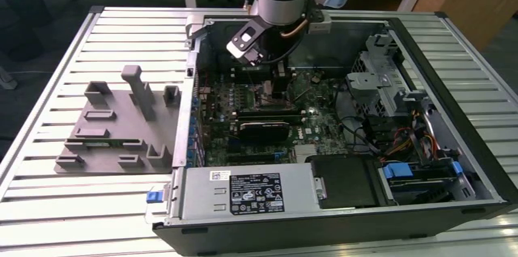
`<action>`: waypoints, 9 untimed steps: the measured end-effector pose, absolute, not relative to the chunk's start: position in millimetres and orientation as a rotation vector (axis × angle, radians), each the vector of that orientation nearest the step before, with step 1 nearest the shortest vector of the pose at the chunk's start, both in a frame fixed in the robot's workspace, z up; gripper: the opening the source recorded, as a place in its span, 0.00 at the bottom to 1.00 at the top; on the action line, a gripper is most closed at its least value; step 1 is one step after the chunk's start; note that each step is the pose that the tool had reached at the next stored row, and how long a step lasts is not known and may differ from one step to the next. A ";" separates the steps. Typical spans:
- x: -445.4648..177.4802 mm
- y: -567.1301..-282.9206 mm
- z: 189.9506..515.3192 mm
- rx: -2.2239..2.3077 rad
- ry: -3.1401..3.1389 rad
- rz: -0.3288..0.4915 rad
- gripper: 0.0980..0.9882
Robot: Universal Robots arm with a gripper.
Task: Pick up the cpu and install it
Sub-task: 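Place the cpu into insertion slot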
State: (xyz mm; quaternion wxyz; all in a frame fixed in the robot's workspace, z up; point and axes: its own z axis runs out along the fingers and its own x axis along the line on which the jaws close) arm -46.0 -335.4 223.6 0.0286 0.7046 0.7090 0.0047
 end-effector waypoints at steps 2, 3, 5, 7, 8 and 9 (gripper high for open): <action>-46.0 -334.6 222.3 2.172 2.190 0.015 0.50; -46.0 -334.4 221.5 2.171 2.191 0.015 0.50; -45.9 -334.3 220.0 2.167 2.195 0.015 0.50; -46.0 -334.3 218.7 2.163 2.198 0.015 0.50; -46.0 -334.3 218.2 2.162 2.199 0.014 0.50; -46.0 -334.3 217.5 2.161 2.200 0.013 0.50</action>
